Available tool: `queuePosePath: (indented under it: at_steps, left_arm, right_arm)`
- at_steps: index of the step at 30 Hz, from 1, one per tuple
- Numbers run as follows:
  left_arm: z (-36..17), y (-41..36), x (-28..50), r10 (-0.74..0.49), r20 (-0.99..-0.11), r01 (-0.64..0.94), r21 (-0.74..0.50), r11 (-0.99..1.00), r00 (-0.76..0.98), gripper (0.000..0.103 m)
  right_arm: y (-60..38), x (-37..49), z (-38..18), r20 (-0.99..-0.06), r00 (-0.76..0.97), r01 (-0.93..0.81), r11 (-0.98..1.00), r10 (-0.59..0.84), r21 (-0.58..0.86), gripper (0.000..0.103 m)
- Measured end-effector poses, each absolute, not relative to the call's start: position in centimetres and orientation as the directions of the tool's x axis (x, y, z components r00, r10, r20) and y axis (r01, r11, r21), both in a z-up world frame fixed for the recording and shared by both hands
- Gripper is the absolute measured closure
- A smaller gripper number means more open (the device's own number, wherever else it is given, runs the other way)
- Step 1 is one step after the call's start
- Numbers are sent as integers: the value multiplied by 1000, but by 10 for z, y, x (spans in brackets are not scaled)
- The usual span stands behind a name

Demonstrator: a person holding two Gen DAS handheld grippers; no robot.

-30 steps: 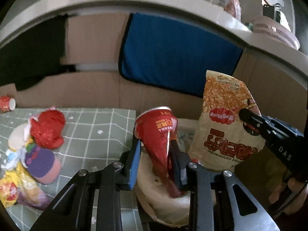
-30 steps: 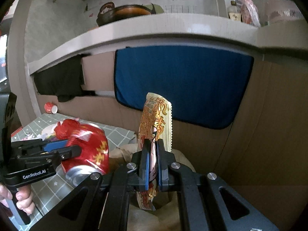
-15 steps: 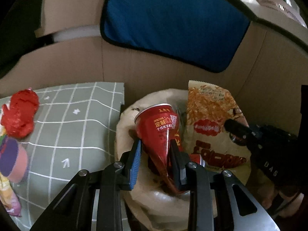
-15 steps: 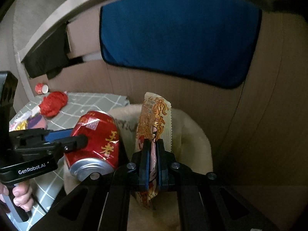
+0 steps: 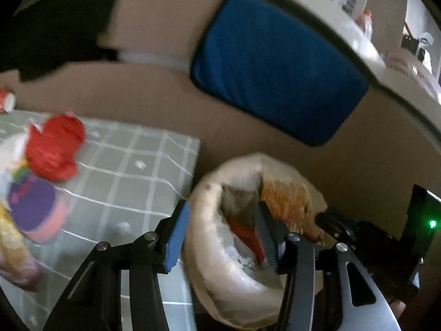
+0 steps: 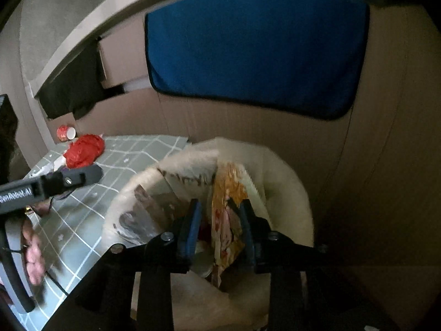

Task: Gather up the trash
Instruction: 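Open both grippers to drop the can and snack bag into the bin, then reach the left tool to the red paper cup and grasp it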

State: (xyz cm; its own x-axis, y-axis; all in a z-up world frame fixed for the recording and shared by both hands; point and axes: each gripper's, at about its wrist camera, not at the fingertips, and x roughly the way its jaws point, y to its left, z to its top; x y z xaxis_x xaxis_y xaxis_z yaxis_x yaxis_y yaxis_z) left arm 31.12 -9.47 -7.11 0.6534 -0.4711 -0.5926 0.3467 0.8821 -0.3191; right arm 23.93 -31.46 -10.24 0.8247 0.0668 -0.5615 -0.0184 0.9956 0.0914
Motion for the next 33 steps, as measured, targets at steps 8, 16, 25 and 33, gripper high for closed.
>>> queuePosePath:
  at_steps: [8, 16, 25, 33]
  left_arm:
    - [-15, -69, 275, -440, -489, 352, -265, 898, 754, 53]
    - [27, -32, 243, -371, -413, 304, -222, 927, 832, 53]
    - [61, 68, 239, -190, -340, 112, -236, 965, 921, 53]
    - [68, 190, 280, 0, -343, -99, -271, 957, 939, 53]
  right_arm:
    - [-293, 217, -45, -456, 888, -46, 998, 63, 48, 75]
    - [-251, 207, 8, -369, 918, -133, 990, 144, 55, 75]
    - [-176, 219, 46, -308, 908, -283, 958, 284, 47, 70]
    - [-106, 266, 46, -300, 875, -374, 924, 379, 78, 70]
